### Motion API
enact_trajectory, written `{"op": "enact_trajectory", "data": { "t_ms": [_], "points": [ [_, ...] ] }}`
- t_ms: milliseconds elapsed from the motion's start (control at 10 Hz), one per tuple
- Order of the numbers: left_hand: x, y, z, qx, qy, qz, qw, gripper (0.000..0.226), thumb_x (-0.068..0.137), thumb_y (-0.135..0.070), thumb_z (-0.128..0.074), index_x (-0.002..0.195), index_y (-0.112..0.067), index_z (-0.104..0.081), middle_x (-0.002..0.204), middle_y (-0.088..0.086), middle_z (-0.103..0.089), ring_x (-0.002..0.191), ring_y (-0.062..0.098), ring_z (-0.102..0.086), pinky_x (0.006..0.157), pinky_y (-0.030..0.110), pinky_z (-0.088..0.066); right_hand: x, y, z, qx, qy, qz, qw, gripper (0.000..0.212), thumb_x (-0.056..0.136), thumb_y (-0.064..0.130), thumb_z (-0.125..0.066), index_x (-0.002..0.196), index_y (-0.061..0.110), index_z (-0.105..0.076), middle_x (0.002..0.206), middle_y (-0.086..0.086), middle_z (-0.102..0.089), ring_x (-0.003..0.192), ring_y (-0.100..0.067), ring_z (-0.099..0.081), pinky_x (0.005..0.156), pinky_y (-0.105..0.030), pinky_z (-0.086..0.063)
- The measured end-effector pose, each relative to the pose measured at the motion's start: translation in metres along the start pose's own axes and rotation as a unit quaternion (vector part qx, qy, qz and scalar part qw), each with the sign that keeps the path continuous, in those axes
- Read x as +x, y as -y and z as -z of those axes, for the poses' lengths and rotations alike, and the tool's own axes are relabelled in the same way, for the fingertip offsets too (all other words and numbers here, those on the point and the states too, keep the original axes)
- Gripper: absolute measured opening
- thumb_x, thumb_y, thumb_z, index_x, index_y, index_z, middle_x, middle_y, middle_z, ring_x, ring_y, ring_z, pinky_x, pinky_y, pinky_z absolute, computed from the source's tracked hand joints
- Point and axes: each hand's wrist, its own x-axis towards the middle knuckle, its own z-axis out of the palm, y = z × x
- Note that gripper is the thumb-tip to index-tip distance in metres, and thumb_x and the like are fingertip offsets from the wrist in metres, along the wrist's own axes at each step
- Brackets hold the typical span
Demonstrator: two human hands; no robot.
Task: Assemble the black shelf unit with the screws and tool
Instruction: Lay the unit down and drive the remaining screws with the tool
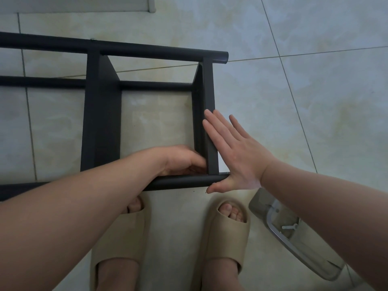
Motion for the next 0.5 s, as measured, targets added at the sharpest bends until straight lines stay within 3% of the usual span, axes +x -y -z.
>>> {"op": "enact_trajectory", "data": {
  "t_ms": [100,200,400,500],
  "points": [
    [0.0005,0.0005,-0.0002,0.009,-0.013,-0.011,1.000,0.016,0.090,0.002,-0.060,0.102,0.007,-0.069,0.093,0.021,-0.071,0.081,0.027,-0.069,0.085,0.036,-0.054,-0.0001,0.0001,0.0002,-0.001,0.001,-0.001,1.000,0.136,0.071,0.096,-0.037,0.160,0.001,0.003,0.168,-0.015,0.012,0.156,-0.031,0.012,0.125,-0.056,-0.007],
    [0.0022,0.0009,0.0001,0.002,-0.020,-0.021,1.000,0.025,0.089,0.006,-0.060,0.112,0.017,-0.062,0.100,0.026,-0.065,0.092,0.033,-0.063,0.093,0.043,-0.050,0.0000,0.0001,0.0001,-0.002,0.000,-0.002,1.000,0.136,0.071,0.096,-0.037,0.160,0.001,0.003,0.168,-0.015,0.012,0.156,-0.031,0.011,0.125,-0.056,-0.007],
    [0.0012,0.0010,0.0027,-0.041,0.006,-0.034,0.999,0.014,0.089,0.011,-0.058,0.094,0.000,-0.063,0.080,0.012,-0.069,0.069,0.019,-0.069,0.064,0.025,-0.056,-0.0003,0.0004,0.0008,-0.002,0.000,-0.002,1.000,0.136,0.071,0.097,-0.036,0.160,0.001,0.003,0.168,-0.015,0.013,0.156,-0.031,0.011,0.125,-0.056,-0.007],
    [0.0020,0.0031,0.0032,-0.042,0.008,-0.030,0.999,0.019,0.090,0.008,-0.055,0.085,-0.005,-0.067,0.077,0.008,-0.072,0.072,0.019,-0.071,0.067,0.026,-0.056,-0.0009,0.0018,0.0003,-0.002,-0.003,-0.002,1.000,0.136,0.071,0.096,-0.038,0.160,0.001,0.002,0.168,-0.015,0.012,0.156,-0.031,0.011,0.126,-0.056,-0.007]
  ]
}}
